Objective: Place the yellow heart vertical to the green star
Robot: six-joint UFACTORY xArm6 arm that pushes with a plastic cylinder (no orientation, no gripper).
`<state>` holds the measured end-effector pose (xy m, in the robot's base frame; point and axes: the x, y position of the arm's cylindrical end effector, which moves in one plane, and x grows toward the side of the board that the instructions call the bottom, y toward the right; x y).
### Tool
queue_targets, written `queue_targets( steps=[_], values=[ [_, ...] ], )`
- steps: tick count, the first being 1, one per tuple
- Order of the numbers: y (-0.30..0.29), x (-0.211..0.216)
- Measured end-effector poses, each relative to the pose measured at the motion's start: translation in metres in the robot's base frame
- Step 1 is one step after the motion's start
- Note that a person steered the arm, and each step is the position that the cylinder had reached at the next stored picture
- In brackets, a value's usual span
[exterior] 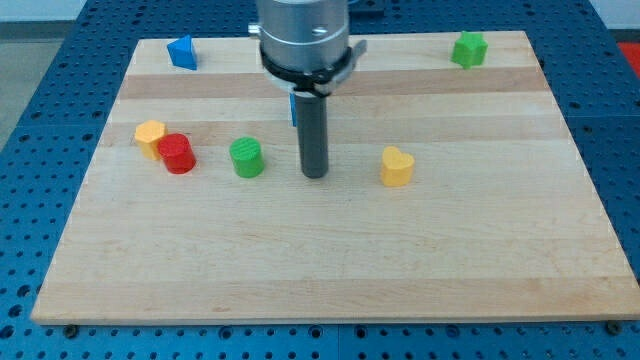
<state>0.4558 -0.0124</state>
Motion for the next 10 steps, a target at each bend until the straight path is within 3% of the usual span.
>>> queue_targets(
  steps=[5,10],
  values=[
    [0.17,-0.002],
    [0.164,-0.021]
  ],
)
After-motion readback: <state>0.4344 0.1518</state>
